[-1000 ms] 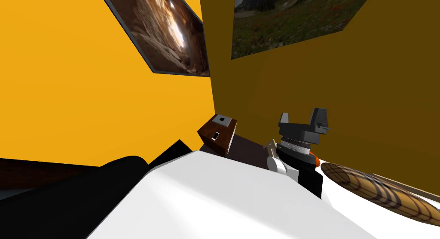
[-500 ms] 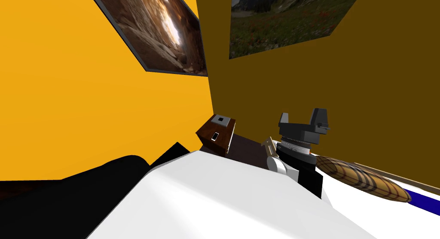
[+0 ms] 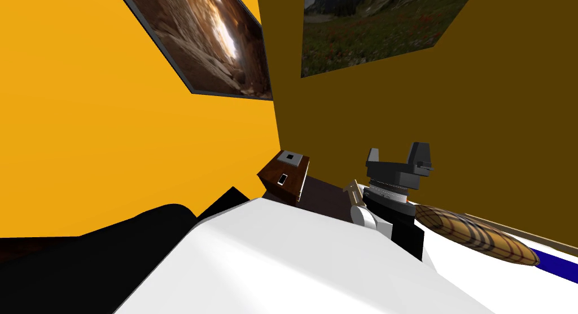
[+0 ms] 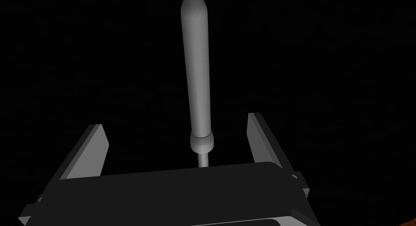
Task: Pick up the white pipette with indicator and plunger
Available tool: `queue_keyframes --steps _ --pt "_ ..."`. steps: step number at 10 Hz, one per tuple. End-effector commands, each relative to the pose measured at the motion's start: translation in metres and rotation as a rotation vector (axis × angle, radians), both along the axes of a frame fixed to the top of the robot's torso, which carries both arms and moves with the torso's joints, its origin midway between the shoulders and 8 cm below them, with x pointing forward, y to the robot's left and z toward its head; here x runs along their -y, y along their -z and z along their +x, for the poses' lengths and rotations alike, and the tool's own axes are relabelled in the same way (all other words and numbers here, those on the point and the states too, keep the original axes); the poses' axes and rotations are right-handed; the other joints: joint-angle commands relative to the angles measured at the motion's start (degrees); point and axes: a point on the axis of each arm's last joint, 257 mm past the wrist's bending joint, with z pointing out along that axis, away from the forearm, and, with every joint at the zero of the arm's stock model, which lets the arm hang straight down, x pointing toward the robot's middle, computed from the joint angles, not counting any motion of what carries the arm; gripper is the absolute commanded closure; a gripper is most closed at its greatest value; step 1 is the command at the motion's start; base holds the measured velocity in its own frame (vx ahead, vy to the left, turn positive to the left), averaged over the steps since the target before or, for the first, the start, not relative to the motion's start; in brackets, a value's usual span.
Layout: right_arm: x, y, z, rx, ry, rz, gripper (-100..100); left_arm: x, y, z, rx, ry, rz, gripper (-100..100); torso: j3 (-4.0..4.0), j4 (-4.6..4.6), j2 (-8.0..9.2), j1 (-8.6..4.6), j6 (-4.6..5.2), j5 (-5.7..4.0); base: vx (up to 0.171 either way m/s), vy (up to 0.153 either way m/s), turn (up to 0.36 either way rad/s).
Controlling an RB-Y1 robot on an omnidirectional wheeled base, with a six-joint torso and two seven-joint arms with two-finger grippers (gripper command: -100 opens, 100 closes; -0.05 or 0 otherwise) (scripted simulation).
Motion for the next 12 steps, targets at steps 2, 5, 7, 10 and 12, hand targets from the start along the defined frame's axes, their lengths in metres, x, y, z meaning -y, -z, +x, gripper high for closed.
queue_keyframes --steps 2,5,7,10,12 --pt "0.000 0.000 0.000 0.000 0.000 0.000 0 0.000 0.000 0.000 0.000 0.000 0.000 -100 0.00 0.00 0.00 0.00 0.00 0.00 0.000 0.000 0.000" --pt "0.000 0.000 0.000 0.000 0.000 0.000 0 -0.011 -0.006 0.004 0.011 -0.002 0.024 -100 0.00 0.00 0.00 0.00 0.00 0.00 0.000 -0.002 0.005" --pt "0.000 0.000 0.000 0.000 0.000 0.000 0 -0.011 -0.006 0.004 0.011 -0.002 0.024 -100 0.00 0.00 0.00 0.00 0.00 0.00 0.000 -0.002 0.006" --pt "0.000 0.000 0.000 0.000 0.000 0.000 0 -0.011 -0.006 0.004 0.011 -0.002 0.024 -100 0.00 0.00 0.00 -0.01 0.00 0.00 0.000 -0.002 0.006" --pt "0.000 0.000 0.000 0.000 0.000 0.000 0 -0.011 -0.006 0.004 0.011 -0.002 0.024 -100 0.00 0.00 0.00 0.01 0.00 0.00 0.000 0.003 -0.010"
